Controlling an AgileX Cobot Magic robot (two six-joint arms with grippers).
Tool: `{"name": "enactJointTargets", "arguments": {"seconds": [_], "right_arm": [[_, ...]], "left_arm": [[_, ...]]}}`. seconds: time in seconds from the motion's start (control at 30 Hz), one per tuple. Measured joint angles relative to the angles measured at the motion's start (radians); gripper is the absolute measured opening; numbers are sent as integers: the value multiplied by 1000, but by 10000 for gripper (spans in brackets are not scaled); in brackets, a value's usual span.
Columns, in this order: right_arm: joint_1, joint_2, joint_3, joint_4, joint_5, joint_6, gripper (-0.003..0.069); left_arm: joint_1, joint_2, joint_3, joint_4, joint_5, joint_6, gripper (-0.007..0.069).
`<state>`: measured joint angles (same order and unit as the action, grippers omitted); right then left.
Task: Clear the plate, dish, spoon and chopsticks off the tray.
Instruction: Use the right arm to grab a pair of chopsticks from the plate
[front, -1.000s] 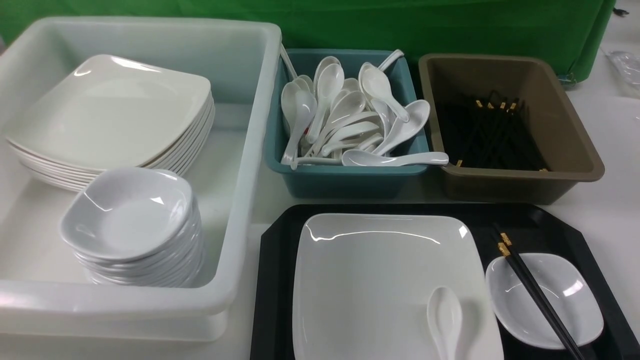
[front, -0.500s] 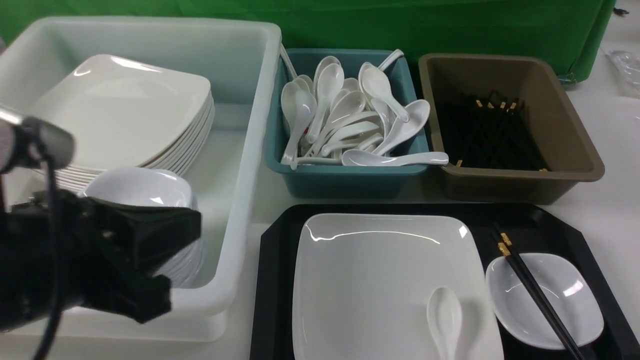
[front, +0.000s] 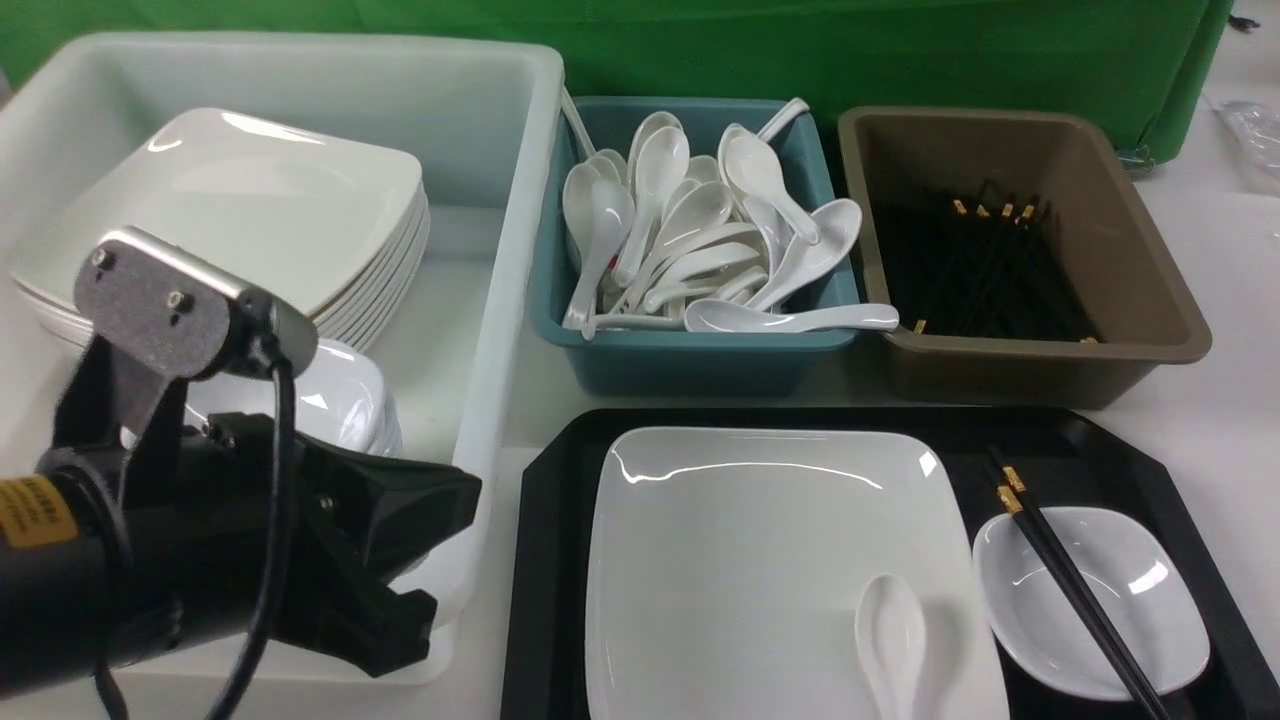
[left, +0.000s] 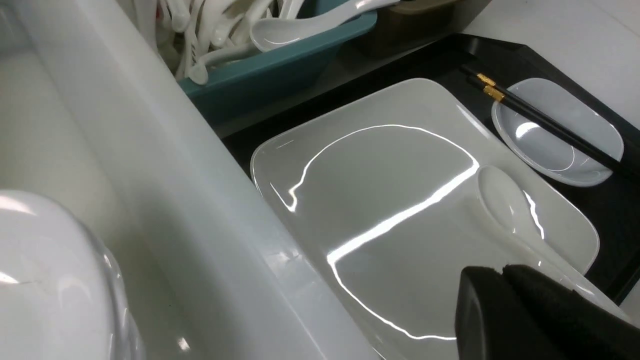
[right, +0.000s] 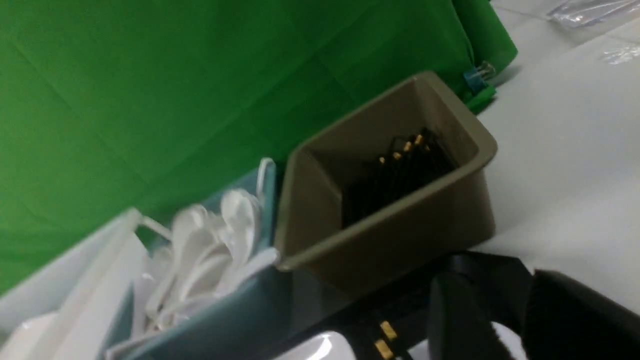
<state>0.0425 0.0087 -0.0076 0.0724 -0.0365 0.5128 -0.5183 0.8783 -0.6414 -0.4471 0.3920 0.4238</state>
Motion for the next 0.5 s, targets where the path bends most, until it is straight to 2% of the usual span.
{"name": "enactJointTargets", "arguments": {"seconds": [0.1, 0.3, 0.33, 0.4, 0.5], "right_arm": [[65, 113, -168, 1, 245, -108, 221], [212, 573, -559, -3, 662, -455, 218], [220, 610, -581, -3, 685, -464, 218], [261, 836, -688, -30, 790, -549, 218], [280, 1018, -764, -65, 821, -579, 235]], "left_arm": [[0, 0, 0, 0, 2, 9, 17], [0, -3, 0, 0, -2, 12, 17], [0, -3, 0, 0, -2, 12, 17], [0, -21, 0, 0, 1, 13, 17], [0, -56, 0, 0, 2, 14, 17]]}}
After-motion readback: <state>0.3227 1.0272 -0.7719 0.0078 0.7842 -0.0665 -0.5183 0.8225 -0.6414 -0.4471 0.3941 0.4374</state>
